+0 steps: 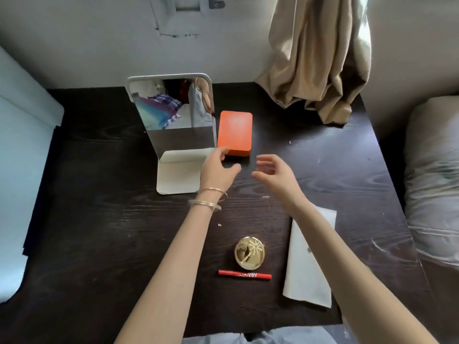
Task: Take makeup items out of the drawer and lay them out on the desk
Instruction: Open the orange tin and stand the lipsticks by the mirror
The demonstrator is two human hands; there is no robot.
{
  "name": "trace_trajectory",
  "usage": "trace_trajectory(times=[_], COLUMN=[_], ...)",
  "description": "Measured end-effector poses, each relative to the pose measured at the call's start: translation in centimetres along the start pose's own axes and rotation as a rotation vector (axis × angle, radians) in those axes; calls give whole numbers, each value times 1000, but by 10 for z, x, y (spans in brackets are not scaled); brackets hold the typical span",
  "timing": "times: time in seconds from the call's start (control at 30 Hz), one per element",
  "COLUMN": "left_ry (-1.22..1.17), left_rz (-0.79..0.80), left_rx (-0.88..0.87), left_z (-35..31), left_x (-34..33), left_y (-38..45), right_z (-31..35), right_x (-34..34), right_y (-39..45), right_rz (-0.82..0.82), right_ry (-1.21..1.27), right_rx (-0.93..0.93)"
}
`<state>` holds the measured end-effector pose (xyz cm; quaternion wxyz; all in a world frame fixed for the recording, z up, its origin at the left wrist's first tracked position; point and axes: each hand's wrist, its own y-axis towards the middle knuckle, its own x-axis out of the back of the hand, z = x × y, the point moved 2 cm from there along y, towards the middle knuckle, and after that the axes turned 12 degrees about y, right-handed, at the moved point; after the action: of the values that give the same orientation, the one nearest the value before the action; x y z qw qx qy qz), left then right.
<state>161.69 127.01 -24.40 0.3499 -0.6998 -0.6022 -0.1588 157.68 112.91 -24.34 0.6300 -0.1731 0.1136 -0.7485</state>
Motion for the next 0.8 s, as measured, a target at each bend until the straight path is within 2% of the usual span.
trace_trajectory(times=[0.2,0.43,0.53,0.63,0.8], left_ry=[122,284,259,241,200], left_rz=[51,125,125,130,173], left_rx=[9,121,200,220,197], left_z=[-14,-8,-10,-16,-18], left_x=[-23,-48,-52,-58,-66], left_y=[76,122,129,122,80], right_z=[12,-3,-7,-20,-25], right_x=[-11,-16,-19,-13,-1], right_y=[82,137,143,140,93], right_rz=[-58,-49,-17,-26,-114], right_ry=[-60,-90,53,3,76], right_rx=[-36,-148,-197,-121,-134])
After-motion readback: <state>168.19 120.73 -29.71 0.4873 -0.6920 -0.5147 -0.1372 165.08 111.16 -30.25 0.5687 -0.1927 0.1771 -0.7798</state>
